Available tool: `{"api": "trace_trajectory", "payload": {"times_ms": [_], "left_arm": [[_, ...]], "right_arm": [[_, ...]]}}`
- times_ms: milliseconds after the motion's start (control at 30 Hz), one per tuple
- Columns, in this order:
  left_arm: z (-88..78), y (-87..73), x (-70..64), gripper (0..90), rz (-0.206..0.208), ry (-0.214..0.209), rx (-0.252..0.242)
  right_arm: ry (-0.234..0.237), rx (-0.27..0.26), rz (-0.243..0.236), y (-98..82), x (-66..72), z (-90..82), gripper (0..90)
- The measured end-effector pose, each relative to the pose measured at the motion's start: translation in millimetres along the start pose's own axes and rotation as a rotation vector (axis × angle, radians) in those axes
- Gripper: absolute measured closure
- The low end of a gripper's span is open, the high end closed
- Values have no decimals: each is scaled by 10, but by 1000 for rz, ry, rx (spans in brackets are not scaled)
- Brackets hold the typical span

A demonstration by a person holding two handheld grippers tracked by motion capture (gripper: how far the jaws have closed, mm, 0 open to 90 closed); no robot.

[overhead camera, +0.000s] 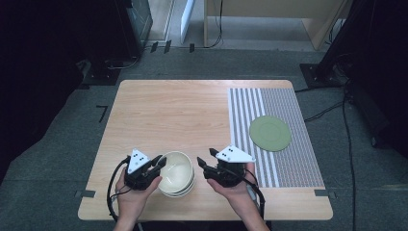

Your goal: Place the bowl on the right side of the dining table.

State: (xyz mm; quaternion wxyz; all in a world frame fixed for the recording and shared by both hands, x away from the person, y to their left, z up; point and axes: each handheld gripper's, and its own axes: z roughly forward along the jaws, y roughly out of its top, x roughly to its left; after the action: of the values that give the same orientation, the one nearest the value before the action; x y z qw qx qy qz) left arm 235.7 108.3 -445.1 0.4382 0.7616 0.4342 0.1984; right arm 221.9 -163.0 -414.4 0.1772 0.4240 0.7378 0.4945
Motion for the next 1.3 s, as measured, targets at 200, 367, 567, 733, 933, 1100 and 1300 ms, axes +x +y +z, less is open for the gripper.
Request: {"api": "trace_trajectory", "payload": {"times_ms": [200, 367, 567, 733, 933, 1100, 1300], "left_arm": [[-25, 2, -10, 811, 73, 3, -16], [-83, 33, -58, 865, 113, 29, -81], [-77, 57, -17, 732, 50, 10, -71], [-14, 40, -44, 738, 56, 5, -8], [18, 22, -136, 824, 129, 83, -24], [-11, 35, -126, 834, 137, 67, -63], [-46, 29, -177, 836, 190, 102, -105]], "right_arm": [[6, 14, -4, -16, 109, 112, 473], [20, 20, 15, -19, 130, 163, 499], [10, 46, 49, -39, 122, 232, 540], [35, 67, 61, -66, 132, 284, 570], [36, 67, 56, -101, 145, 296, 560], [34, 70, 62, -133, 137, 298, 555], [31, 60, 58, -152, 143, 305, 554]]}}
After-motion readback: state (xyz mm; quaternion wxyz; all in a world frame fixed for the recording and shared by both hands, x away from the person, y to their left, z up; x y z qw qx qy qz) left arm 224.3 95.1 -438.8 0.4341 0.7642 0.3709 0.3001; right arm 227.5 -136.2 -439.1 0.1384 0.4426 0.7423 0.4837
